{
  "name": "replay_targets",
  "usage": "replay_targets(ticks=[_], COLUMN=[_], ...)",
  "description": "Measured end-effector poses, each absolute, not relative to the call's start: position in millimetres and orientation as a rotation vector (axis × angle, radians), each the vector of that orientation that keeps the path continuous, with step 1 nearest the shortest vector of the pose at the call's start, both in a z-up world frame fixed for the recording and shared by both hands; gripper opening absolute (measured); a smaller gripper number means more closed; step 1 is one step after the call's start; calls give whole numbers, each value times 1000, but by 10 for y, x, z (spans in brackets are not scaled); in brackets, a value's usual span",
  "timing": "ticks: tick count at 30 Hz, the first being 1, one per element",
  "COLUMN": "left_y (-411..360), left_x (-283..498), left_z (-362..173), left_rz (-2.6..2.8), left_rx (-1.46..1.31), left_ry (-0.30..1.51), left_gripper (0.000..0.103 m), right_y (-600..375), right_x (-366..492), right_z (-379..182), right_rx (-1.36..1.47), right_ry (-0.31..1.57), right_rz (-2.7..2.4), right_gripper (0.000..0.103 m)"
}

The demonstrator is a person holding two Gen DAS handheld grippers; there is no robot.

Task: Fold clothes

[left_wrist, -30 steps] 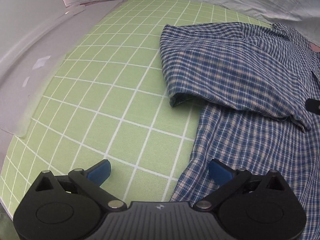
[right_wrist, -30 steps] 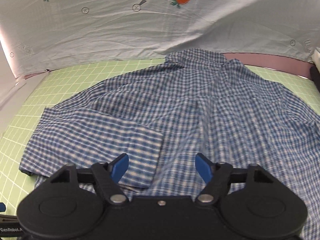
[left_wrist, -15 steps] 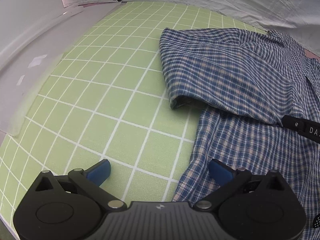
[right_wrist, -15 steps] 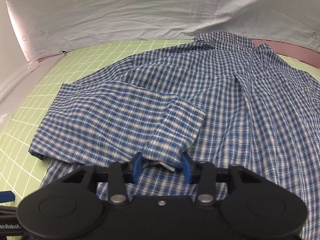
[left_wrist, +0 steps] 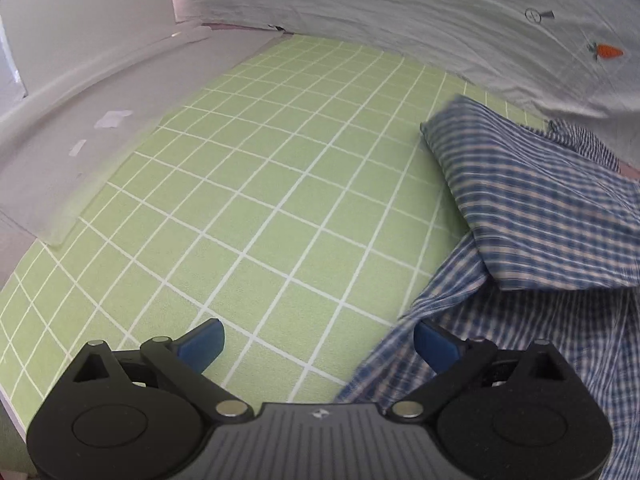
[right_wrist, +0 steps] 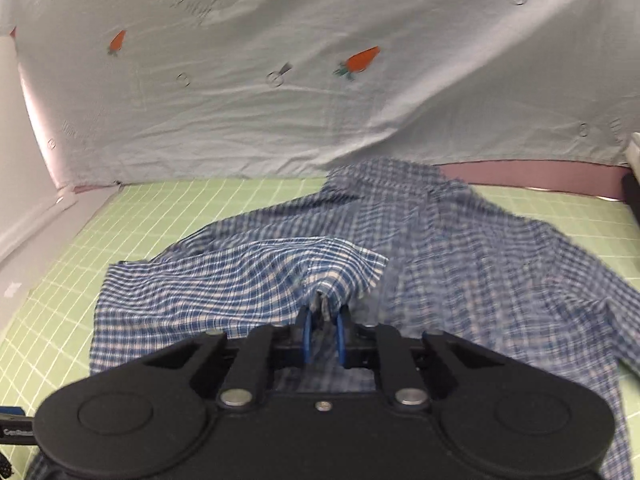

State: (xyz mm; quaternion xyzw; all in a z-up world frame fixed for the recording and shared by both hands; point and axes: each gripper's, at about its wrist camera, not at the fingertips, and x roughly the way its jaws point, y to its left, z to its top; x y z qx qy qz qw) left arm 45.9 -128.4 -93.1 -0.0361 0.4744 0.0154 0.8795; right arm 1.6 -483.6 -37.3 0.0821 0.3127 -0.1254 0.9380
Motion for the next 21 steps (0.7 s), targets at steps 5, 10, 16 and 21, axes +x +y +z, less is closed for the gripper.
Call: replay_targets(ticks=[5, 10, 16, 21], left_y=[-1476, -1455, -1225, -912], left_x=[175, -91, -306, -217], left_z=[-714, -629, -587, -631], left_rz=[69, 109, 133, 93], left_rx=[-100, -125, -98, -102], left_ry=[879, 864, 874, 883], left_gripper=[100, 101, 101, 101], right_y=[-5775, -6330, -5953, -5100], right_x=[-391, -821, -880, -711], right_z=[-383, -546, -669, -754], right_rx=[230, 304, 318, 236], right_ry=[613, 654, 638, 618], right_rz=[-529, -751, -699, -594], right_gripper=[12, 23, 78, 103])
